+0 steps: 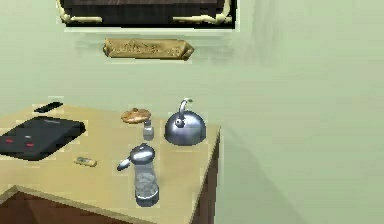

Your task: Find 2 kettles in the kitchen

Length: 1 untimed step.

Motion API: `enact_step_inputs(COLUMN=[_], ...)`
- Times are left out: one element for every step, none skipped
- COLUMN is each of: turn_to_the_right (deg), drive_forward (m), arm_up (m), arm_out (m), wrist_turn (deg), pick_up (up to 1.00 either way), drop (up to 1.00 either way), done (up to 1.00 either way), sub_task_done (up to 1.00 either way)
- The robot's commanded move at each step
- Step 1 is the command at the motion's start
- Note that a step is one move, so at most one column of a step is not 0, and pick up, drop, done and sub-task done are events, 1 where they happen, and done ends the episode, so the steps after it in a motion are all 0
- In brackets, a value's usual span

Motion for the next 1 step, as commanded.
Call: enact_step_inputs(turn_to_the_right=[0.0], drive_forward=[0.0], arm_up=[0.0], arm_out=[0.0], wrist_turn=[0.0], pick_up=[0.0], drop=[0.0], done=[1.0], sub_task_done=[0.0])
